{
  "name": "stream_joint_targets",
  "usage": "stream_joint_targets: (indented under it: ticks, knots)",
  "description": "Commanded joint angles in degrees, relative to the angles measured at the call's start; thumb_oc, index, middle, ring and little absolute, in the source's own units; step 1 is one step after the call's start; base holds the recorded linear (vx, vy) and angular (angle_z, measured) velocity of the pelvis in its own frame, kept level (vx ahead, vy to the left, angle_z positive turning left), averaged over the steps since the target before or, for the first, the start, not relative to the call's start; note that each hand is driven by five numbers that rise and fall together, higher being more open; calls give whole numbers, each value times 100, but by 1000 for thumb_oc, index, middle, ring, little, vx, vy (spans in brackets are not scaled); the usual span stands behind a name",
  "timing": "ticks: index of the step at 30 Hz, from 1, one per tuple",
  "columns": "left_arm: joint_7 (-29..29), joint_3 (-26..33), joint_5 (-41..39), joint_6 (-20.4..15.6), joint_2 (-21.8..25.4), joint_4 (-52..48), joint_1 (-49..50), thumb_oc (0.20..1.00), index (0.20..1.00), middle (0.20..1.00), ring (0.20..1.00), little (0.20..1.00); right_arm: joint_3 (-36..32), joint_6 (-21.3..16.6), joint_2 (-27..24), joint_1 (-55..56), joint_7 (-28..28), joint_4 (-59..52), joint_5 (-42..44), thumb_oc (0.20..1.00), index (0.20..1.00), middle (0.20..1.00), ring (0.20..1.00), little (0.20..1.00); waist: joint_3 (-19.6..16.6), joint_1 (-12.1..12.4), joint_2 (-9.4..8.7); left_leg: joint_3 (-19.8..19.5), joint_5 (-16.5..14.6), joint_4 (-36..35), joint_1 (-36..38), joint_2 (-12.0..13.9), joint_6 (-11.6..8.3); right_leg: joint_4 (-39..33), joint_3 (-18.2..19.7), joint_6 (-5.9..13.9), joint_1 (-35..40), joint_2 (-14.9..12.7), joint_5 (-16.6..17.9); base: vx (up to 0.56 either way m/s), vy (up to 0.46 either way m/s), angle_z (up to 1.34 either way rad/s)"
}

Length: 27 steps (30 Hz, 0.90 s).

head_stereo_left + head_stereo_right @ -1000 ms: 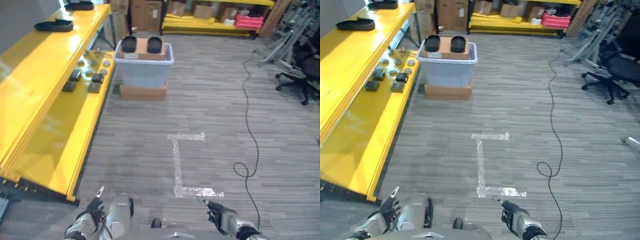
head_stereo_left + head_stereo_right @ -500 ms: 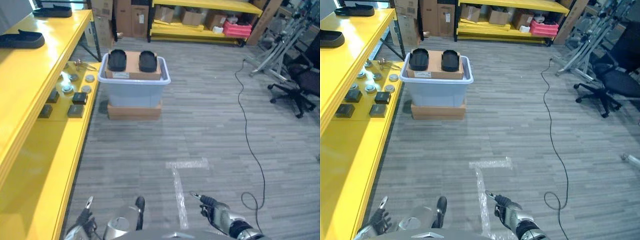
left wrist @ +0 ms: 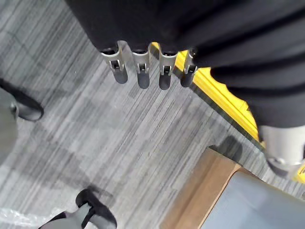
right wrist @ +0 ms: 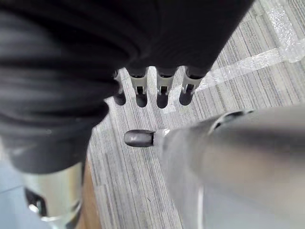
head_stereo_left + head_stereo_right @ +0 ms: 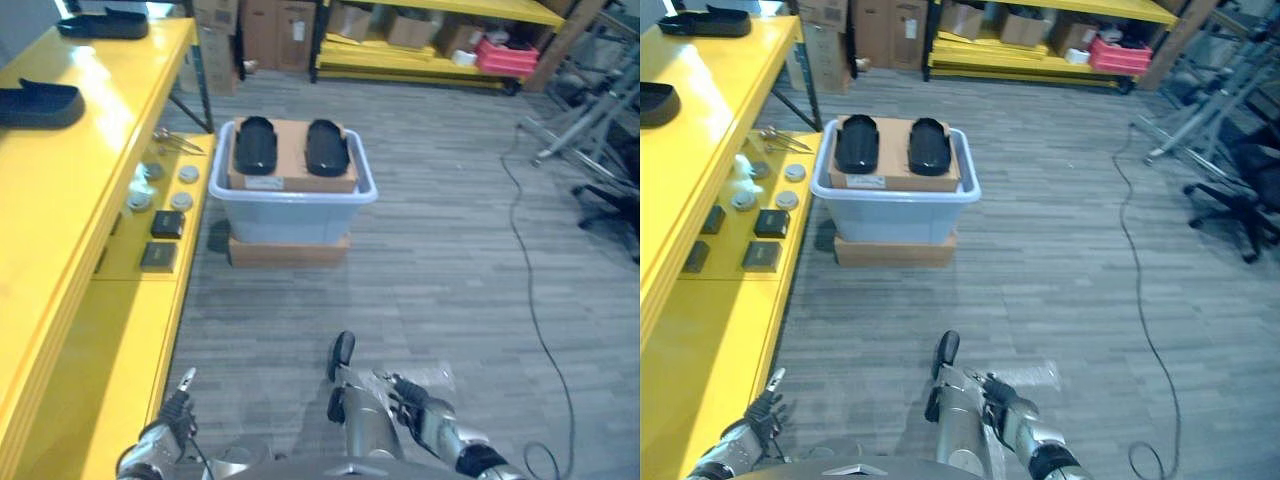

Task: Move parts from the plastic box to the shelf.

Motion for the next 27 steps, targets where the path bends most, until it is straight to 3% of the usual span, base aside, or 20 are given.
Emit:
stream_joint_targets:
  ticks: [1, 3, 5, 7, 8, 9, 10, 12, 13, 14, 15, 18, 27]
  knots:
    - [-250, -253, 231, -222, 57, -160, 180, 1000, 1000, 1000, 1000, 1000, -28, -237, -269, -283, 252, 48, -58, 1000, 1000, 1000, 1000, 1000, -211, 218, -90, -66, 173, 187, -469, 512, 207, -599, 373, 901, 1161, -554, 1181, 573, -281, 31]
    - [-259, -293, 235, -163, 9, -116, 158, 1000, 1000, 1000, 1000, 1000, 14, -221, -281, -359, 254, 246, -94, 1000, 1000, 1000, 1000, 1000, -303, 209, -82, -42, 277, 271, -282, 778, 64, -267, 423, 804, 1281, -465, 1027, 517, -270, 44]
    - [-264, -365, 272, -123, -45, -94, 113, 1000, 1000, 1000, 1000, 1000, 101, -206, -327, -451, 294, 405, -29, 1000, 1000, 1000, 1000, 1000, -412, 215, -71, 99, 688, 415, -185, 1177, -159, 79, 325, 666, 1429, -349, 895, 419, -257, 87]
    - [-250, -436, 221, -109, -103, -72, 56, 1000, 1000, 1000, 1000, 1000, 196, -183, -389, -493, 312, 443, -98, 1000, 1000, 1000, 1000, 1000, -473, 211, -68, 164, 1180, 795, -328, 1417, -292, 125, 265, 522, 1602, -211, 744, 298, -219, 96]
    - [-229, -461, 205, -101, -116, -73, 25, 1000, 1000, 1000, 1000, 1000, 233, -189, -405, -499, 296, 456, -89, 1000, 1000, 1000, 1000, 1000, -472, 221, -75, 165, 1303, 972, -430, 1453, -310, 110, 253, 477, 1665, -178, 700, 298, -276, 21]
    - [-191, -524, 154, -55, -157, -98, -57, 1000, 1000, 1000, 1000, 1000, 328, -190, -452, -505, 245, 468, -59, 1000, 1000, 1000, 1000, 1000, -461, 259, -122, 139, 1567, 1651, -757, 1479, -335, 38, 211, 326, 1875, -87, 590, 181, -184, -39]
    - [-190, -524, 154, -54, -157, -98, -57, 1000, 1000, 1000, 1000, 1000, 328, -190, -452, -505, 245, 468, -58, 1000, 1000, 1000, 1000, 1000, -464, 253, -118, 132, 1560, 1667, -770, 1483, -337, 38, 204, 325, 1873, -84, 591, 235, -244, -70]
    - [-103, -658, 201, 69, -226, -226, -194, 1000, 1000, 1000, 1000, 1000, 393, -212, -540, -481, 64, 438, 78, 1000, 1000, 1000, 1000, 1000, -377, 380, -180, 148, 1474, 2006, -1455, 1113, -270, -222, 87, 227, 2117, 47, 551, 169, -173, -57]
    - [-55, -741, 230, 99, -246, -254, -239, 1000, 1000, 1000, 1000, 1000, 374, -205, -560, -488, -1, 453, 178, 1000, 1000, 1000, 1000, 1000, -342, 413, -181, 203, 1300, 1714, -1580, 891, -202, -323, 40, 248, 2162, 78, 572, 116, -81, -5]
    - [-54, -763, 228, 90, -252, -249, -241, 1000, 1000, 1000, 1000, 1000, 359, -214, -555, -495, -10, 472, 190, 1000, 1000, 1000, 1000, 1000, -321, 431, -163, 233, 1258, 1506, -1534, 853, -184, -357, 30, 264, 2205, 93, 579, 136, -15, 0]
    - [-44, -823, 200, 85, -256, -231, -246, 1000, 1000, 1000, 1000, 1000, 299, -246, -516, -524, -37, 560, 241, 1000, 1000, 1000, 1000, 1000, -305, 461, -123, 339, 1195, 866, -1520, 715, -150, -464, -35, 320, 2290, 120, 606, 125, 39, -13]
    - [-60, -877, 157, 173, -203, -190, -288, 1000, 1000, 1000, 1000, 1000, 174, -303, -374, -568, -147, 722, 261, 1000, 1000, 1000, 1000, 1000, -267, 548, 6, 540, 1432, 1, -1672, 492, -174, -636, -60, 400, 2587, 187, 571, 90, 77, 7]
    - [-58, -681, 367, 197, -165, -159, -102, 1000, 1000, 1000, 1000, 1000, 160, -336, -200, -366, -208, 716, 288, 1000, 1000, 1000, 1000, 1000, -487, 568, 120, 440, 1630, -770, -1438, 386, -89, -829, 43, 438, 2668, 307, 528, 23, 87, -11]
